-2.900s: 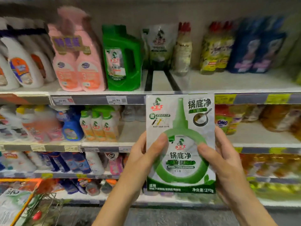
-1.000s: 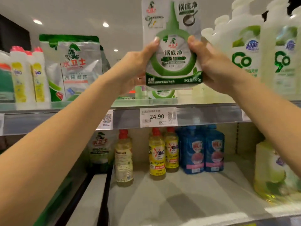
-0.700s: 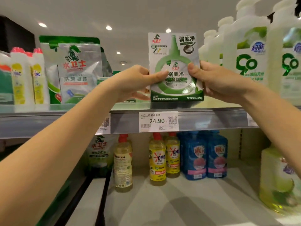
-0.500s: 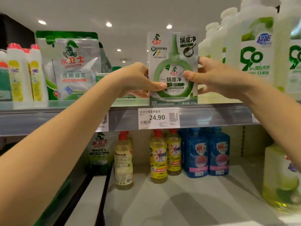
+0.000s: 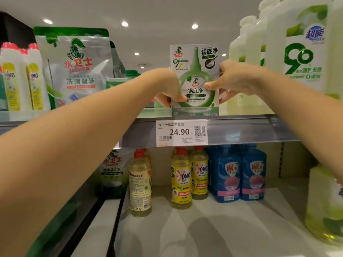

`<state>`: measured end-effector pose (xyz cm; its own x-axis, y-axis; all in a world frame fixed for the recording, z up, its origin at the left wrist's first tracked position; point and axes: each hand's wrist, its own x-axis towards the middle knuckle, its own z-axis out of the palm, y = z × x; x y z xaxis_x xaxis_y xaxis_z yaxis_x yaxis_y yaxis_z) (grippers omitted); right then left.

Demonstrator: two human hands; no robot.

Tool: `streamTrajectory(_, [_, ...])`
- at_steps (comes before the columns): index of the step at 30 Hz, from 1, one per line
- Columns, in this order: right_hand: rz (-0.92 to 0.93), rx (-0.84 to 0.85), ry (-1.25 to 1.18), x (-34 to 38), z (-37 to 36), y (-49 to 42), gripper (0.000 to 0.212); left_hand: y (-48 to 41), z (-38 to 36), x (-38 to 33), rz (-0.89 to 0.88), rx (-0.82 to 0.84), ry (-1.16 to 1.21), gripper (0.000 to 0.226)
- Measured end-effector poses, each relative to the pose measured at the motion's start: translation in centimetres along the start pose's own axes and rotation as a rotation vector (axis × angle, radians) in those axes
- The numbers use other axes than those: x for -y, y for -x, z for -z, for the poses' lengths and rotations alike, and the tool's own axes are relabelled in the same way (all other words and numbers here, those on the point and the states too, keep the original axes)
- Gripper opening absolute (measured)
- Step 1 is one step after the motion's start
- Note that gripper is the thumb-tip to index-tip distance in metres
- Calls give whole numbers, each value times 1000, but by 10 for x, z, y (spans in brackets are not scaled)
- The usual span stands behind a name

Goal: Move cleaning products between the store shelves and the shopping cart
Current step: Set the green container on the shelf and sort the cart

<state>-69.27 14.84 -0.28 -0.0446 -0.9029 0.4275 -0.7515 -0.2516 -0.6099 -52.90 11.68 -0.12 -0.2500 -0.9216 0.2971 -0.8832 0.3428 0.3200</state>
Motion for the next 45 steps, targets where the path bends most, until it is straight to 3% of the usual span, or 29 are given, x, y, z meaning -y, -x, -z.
streamTrajectory(13, [-19, -17, 52, -8, -3, -16, 37, 3, -7, -2, -14, -219, -256, 50])
streamTrajectory(17, [13, -165, 194, -5, 0, -3, 38, 16, 2, -8, -52, -437, -436, 54])
streamTrajectory(22, [319, -570, 243, -1, -6, 43, 39, 58, 5, -10, -249, -780, -174, 41])
streamTrajectory(25, [595, -647, 75, -5, -24, 89, 24, 97, -3, 2, -417, -799, 73, 31])
streamTrajectory(28, [675, -508, -183, -16, -46, 136, 9, 135, -18, 19, -485, -645, 336, 19])
streamTrajectory(35, [455, -192, -658, -36, -90, 196, 9, 203, -74, 52, -329, -437, 719, 12])
streamTrajectory(39, [381, -30, -771, -45, -124, 225, 9, 248, -110, 67, -190, -347, 750, 13])
streamTrajectory(45, [289, 167, -853, -52, -182, 273, 12, 321, -141, 102, 71, -340, 821, 13])
